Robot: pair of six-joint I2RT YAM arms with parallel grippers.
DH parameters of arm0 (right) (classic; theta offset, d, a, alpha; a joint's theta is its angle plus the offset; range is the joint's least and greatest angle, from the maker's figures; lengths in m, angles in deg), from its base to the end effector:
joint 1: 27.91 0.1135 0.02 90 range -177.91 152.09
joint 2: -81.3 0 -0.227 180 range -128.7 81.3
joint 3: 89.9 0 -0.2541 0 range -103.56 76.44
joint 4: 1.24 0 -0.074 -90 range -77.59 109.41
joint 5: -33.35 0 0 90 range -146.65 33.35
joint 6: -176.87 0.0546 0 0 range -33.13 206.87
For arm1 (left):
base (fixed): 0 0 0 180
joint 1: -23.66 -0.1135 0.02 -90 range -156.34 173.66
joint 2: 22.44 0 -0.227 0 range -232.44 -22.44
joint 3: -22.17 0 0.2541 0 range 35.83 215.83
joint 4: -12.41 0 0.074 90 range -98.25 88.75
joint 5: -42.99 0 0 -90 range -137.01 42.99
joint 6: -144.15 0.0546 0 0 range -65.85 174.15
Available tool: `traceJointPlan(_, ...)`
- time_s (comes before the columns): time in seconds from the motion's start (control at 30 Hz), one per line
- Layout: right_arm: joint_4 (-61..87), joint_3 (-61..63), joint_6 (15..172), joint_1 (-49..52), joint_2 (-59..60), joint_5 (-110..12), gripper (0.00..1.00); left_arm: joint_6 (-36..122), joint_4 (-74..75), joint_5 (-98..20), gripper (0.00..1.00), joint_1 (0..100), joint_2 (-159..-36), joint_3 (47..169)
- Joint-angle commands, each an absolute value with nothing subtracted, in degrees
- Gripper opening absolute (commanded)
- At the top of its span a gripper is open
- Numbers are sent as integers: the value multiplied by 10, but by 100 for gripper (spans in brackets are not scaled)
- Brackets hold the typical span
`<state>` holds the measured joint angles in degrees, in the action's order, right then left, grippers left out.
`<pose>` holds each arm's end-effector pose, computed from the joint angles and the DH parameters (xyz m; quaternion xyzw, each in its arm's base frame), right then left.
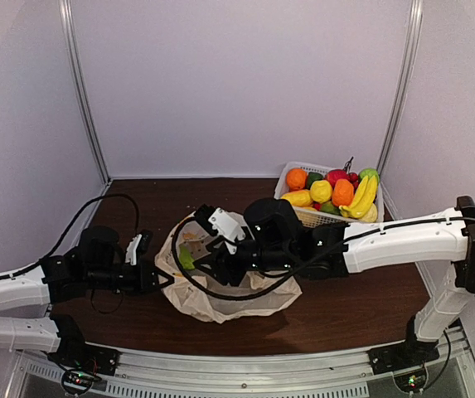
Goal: Untie the knot of the plastic bag and take out the fruit
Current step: Adjust the bag opening for the takeout bag, then reach into the gripper in the takeout bag.
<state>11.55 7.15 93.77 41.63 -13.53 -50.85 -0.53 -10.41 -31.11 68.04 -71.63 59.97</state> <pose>0.1362 0.3808 0.2338 -0.4604 0.7041 0.3670 0.3971 0.1506 -0.1683 0.1640 -0.0141 0.8776 -0.4318 0.2077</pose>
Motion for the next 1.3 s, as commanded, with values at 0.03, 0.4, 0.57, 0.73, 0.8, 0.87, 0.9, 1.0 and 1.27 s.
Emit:
traceJointPlan(0.03,126,53,919,416,-148,-505,51,13,-107,-319,0,683,-721,625)
traceJointPlan(0.4,120,23,879,399,-264,-553,42,20,-107,-314,0,683,-731,643)
traceJointPlan(0.57,120,29,887,367,-289,-551,41,28,-112,-311,0,683,-739,651)
traceJointPlan(0.73,148,17,887,351,-323,-562,39,53,-107,-296,0,683,-747,664)
traceJointPlan(0.8,143,15,897,346,-331,-563,38,67,-94,-281,0,683,-751,669)
traceJointPlan(0.87,131,16,914,340,-335,-563,38,77,-78,-255,0,683,-760,674)
traceJointPlan(0.9,126,18,924,337,-334,-562,38,81,-70,-237,0,683,-767,678)
traceJointPlan(1.0,95,23,958,325,-331,-552,39,97,-55,-194,0,689,-796,694)
traceJointPlan(1.27,29,49,1022,298,-325,-503,42,145,-134,-263,45,702,-787,759)
